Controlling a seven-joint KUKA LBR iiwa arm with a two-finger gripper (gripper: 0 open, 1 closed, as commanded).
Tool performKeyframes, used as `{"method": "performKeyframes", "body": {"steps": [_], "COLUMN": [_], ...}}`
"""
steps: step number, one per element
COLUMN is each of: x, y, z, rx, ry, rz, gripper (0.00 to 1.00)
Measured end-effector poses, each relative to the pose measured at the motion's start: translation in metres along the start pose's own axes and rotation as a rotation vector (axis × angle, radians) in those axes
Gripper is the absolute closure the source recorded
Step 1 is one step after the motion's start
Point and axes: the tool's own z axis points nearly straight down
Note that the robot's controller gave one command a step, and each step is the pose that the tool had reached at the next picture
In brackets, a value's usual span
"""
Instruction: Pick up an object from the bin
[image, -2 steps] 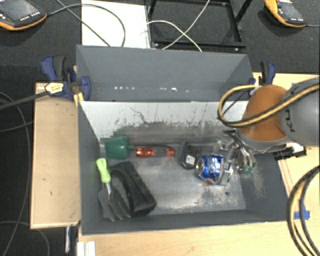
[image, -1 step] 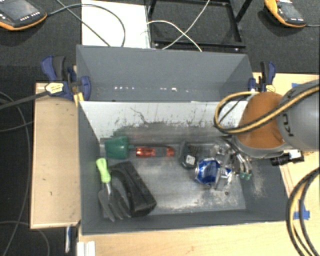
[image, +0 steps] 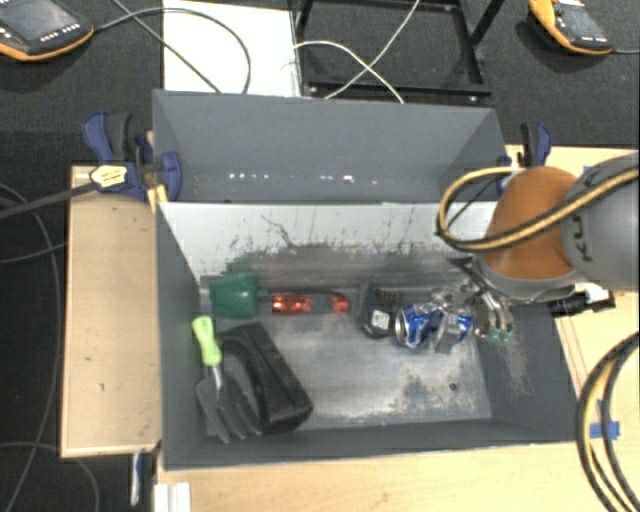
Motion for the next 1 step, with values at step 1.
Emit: {"method": "performKeyframes", "body": {"steps": [1], "x": [0.0000], "y": [0.0000], "z": [0.0000], "rx": [0.000], "ry": [0.000], "rz": [0.000], "gripper": [1.00]}}
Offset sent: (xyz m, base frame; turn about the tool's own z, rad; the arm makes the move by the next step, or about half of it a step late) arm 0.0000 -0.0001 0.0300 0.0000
